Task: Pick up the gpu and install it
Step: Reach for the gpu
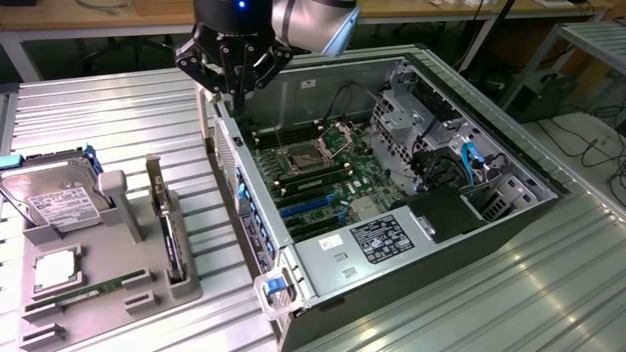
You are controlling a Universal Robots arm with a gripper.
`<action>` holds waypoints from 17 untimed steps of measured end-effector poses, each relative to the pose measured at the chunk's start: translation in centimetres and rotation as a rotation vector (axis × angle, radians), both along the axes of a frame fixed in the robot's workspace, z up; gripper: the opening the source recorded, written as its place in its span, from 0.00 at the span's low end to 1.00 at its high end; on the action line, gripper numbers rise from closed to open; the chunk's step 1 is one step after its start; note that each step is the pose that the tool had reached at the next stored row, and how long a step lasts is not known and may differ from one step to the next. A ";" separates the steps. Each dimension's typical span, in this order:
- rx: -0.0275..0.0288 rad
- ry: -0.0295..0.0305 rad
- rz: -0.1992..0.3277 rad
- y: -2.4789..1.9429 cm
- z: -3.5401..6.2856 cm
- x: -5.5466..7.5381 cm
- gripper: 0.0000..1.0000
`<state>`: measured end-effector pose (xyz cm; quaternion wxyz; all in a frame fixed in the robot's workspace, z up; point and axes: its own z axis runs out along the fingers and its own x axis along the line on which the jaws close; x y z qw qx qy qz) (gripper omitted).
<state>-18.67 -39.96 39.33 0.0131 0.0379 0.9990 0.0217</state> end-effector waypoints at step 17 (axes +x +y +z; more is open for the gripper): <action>0.0000 0.0000 0.000 -0.08 0.00 -1.5 0.11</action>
